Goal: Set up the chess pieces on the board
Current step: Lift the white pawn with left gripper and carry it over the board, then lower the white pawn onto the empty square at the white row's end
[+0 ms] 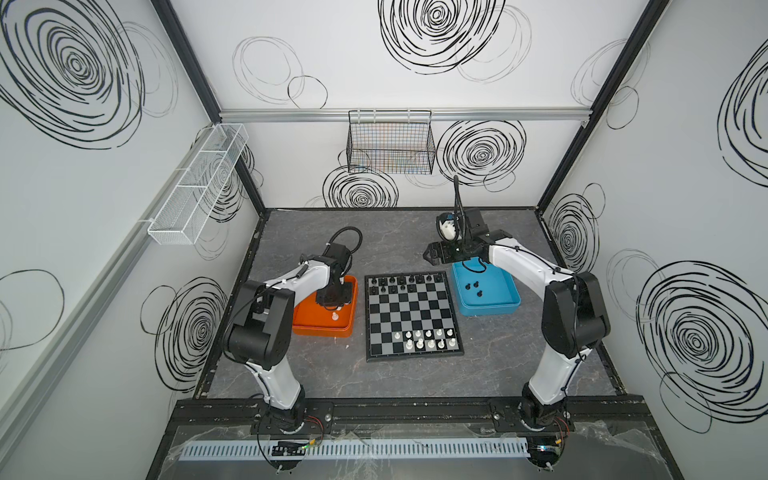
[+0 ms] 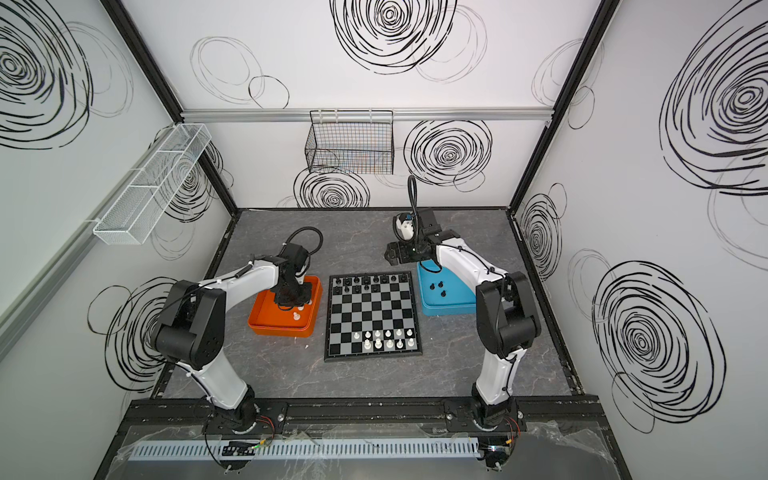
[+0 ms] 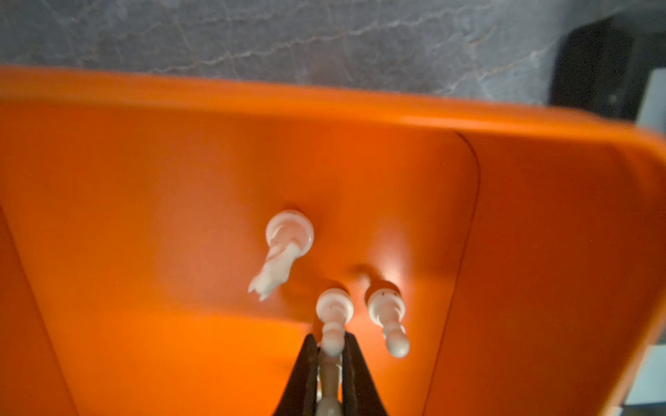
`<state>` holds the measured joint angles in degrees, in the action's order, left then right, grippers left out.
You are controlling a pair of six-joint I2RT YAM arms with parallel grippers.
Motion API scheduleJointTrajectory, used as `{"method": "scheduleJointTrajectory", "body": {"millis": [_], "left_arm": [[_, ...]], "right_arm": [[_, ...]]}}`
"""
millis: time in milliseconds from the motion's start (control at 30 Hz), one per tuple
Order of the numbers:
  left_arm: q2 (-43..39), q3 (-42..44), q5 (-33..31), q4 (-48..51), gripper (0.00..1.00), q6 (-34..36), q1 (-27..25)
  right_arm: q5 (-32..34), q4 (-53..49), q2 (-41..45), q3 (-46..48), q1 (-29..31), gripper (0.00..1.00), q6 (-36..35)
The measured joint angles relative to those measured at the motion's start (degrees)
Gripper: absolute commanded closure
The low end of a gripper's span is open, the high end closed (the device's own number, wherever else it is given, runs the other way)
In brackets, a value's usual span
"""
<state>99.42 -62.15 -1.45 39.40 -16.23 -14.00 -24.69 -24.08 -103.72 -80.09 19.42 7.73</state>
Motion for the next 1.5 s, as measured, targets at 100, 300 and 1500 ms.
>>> {"method": "scheduleJointTrajectory", "body": {"millis": [100,300,1500], "left_arm": [[-1.4,-0.4,-0.1,1.8,0.88,0.2,0.0],[-5.2,-5.3,-0.3,6.8,0.87,0.3,-1.1],[-10.4,6.4,2.2,5.0,0.87,-14.5,-35.5]], "right_arm": [[0.0,0.0,0.0,0.0,0.0,0.07,0.0],[0.0,0.0,0.0,0.0,0.0,0.07,0.0],[0.0,0.2,1.6,0.2,-0.7,0.07,0.0]]}}
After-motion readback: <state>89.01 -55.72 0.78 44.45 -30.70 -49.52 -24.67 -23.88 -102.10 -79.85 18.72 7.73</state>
